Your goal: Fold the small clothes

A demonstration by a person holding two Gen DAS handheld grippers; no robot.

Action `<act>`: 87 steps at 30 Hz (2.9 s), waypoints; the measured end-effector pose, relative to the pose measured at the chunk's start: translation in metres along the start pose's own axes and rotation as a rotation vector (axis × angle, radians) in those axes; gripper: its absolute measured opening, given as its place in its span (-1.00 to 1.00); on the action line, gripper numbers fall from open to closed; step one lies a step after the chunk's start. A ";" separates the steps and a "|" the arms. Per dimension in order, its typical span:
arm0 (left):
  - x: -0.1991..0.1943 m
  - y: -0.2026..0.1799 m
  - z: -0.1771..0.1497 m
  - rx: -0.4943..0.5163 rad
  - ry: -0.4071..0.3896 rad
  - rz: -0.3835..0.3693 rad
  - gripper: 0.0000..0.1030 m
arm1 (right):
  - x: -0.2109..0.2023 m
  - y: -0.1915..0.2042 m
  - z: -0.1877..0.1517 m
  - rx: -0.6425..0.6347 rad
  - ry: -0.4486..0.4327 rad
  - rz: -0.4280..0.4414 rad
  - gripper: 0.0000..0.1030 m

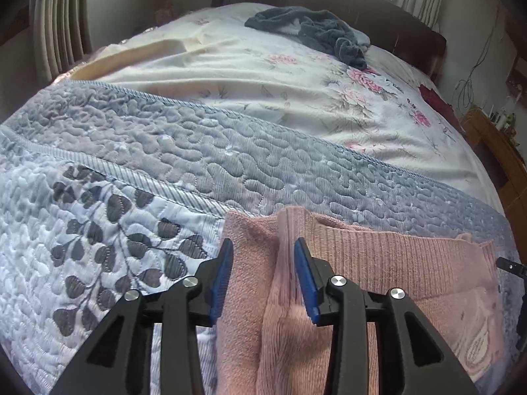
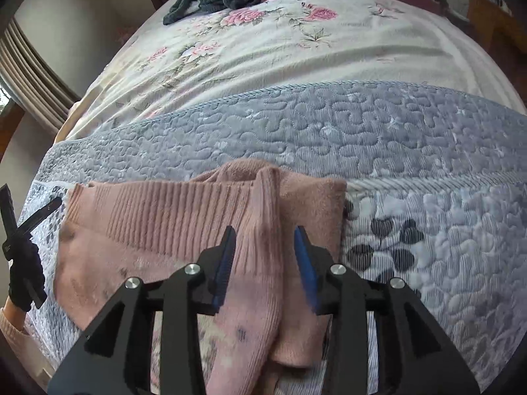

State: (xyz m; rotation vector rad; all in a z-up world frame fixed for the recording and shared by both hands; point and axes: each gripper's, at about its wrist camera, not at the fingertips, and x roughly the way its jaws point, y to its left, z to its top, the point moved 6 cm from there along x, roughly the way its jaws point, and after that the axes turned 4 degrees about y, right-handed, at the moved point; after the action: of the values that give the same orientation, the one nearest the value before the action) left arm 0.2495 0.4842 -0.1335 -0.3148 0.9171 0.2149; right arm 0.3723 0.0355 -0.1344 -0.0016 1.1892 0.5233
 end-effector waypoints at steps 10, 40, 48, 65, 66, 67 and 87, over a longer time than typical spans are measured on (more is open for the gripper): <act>-0.055 -0.040 -0.083 0.130 0.029 -0.089 -0.14 | -0.014 0.013 -0.124 -0.004 0.172 0.090 -0.34; -0.021 -0.103 -0.084 0.158 0.125 -0.132 -0.02 | 0.000 -0.045 -0.083 0.292 0.158 0.276 0.25; 0.019 -0.108 -0.082 0.126 0.185 -0.132 -0.02 | 0.025 -0.049 -0.067 0.317 0.147 0.296 0.13; 0.025 -0.104 -0.082 0.119 0.197 -0.159 -0.02 | 0.030 -0.049 -0.068 0.340 0.130 0.336 -0.51; 0.025 -0.104 -0.082 0.121 0.195 -0.160 -0.01 | 0.030 -0.049 -0.068 0.341 0.130 0.335 -0.51; 0.026 -0.103 -0.082 0.122 0.194 -0.160 -0.01 | 0.030 -0.049 -0.068 0.341 0.130 0.335 -0.51; -0.017 -0.083 -0.082 0.065 0.163 -0.257 0.00 | -0.024 0.094 -0.019 0.050 0.123 0.407 -0.63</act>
State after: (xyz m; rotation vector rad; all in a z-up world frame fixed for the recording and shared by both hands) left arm 0.2045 0.3764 -0.1517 -0.3903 1.0320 -0.0782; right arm 0.3128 0.1040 -0.0949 0.2590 1.3299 0.8596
